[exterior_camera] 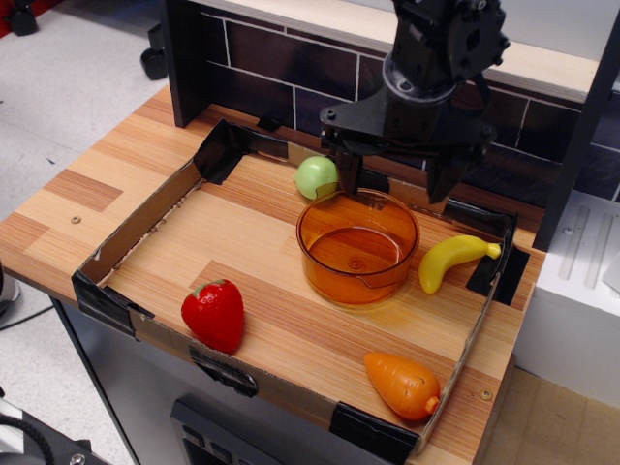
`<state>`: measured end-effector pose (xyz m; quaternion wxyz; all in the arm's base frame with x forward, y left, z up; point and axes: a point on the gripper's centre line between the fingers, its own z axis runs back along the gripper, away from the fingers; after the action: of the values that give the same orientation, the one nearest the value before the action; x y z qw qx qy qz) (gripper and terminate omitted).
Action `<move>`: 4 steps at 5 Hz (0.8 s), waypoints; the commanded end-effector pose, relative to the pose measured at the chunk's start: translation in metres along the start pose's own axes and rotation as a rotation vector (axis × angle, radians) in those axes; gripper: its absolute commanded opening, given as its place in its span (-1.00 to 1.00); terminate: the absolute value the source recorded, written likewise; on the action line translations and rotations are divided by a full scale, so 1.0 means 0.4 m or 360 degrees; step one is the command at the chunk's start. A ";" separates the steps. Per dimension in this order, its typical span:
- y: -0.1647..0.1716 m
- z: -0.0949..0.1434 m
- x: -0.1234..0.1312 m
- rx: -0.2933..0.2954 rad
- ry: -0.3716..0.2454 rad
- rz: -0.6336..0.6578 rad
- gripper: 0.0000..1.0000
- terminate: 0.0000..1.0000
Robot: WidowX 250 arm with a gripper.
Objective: Put carrot in pot
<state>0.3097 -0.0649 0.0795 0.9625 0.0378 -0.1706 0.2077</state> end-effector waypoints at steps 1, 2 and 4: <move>-0.033 0.135 -0.097 -0.0099 -0.0055 0.0350 1.00 -1.00; -0.059 0.132 -0.159 -0.0082 0.0052 0.0538 1.00 -1.00; -0.070 0.070 -0.223 -0.0036 0.0190 0.1218 1.00 -1.00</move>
<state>0.2252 -0.1233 0.0636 0.8200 -0.0394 -0.1100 0.5603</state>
